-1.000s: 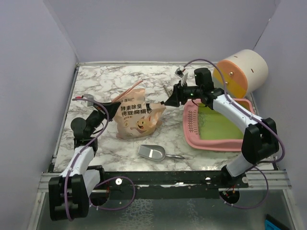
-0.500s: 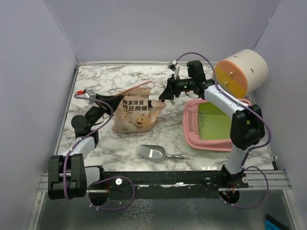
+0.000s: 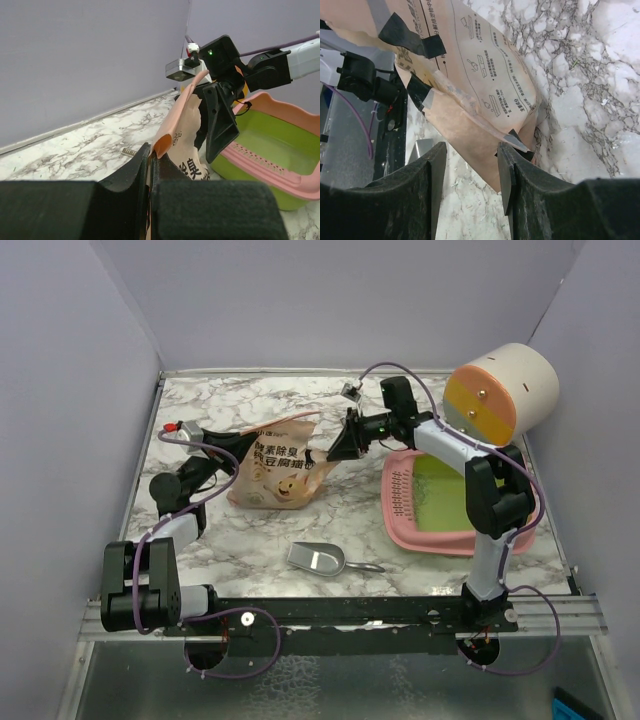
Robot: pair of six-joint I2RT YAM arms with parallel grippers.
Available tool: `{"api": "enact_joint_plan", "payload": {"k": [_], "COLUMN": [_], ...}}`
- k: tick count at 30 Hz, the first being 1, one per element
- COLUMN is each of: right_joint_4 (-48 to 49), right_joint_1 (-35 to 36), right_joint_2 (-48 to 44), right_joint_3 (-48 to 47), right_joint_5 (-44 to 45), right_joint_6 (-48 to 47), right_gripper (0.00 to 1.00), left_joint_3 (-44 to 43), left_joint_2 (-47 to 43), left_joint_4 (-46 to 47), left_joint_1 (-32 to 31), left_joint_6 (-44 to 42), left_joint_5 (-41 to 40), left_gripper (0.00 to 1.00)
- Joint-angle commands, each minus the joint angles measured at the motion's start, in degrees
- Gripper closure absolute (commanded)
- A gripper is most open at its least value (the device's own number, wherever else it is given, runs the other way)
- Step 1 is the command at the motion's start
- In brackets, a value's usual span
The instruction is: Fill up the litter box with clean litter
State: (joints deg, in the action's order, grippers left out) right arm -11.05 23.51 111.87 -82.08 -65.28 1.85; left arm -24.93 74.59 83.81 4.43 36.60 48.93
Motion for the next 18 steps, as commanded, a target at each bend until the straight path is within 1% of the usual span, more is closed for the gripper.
{"api": "enact_joint_plan", "payload": {"k": [1,5,11,15,18], "right_joint_4": [1.43,-0.51,0.56,2.85,6.30], "right_joint_1": [-0.24,-0.25,-0.96,-2.30,-3.91], "right_joint_2": [0.77,2.45,4.00,5.30,6.84], "right_joint_3": [-2.23,-4.44,-5.19,-4.80,-3.90], "right_joint_5": [4.43,8.40,11.63,7.76,1.28], "right_joint_6": [-0.94,-0.31,1.01,2.42,5.31], "right_gripper": [0.54,0.54,0.53,0.52,0.52], "left_joint_3": [-3.05,-2.76,-2.57,-2.66,-2.76], "left_joint_2": [-2.03,-2.98,-3.26,-3.41,-3.23], "left_joint_4": [11.04,10.74,10.61,10.58,10.67], "left_joint_1": [-0.30,-0.30,-0.29,-0.30,-0.29], "left_joint_6": [-0.59,-1.29,-1.58,-1.92,-1.88], "left_joint_5": [-0.60,-0.34,0.06,0.25,0.36], "left_gripper": [1.00,1.00,1.00,1.00,1.00]}}
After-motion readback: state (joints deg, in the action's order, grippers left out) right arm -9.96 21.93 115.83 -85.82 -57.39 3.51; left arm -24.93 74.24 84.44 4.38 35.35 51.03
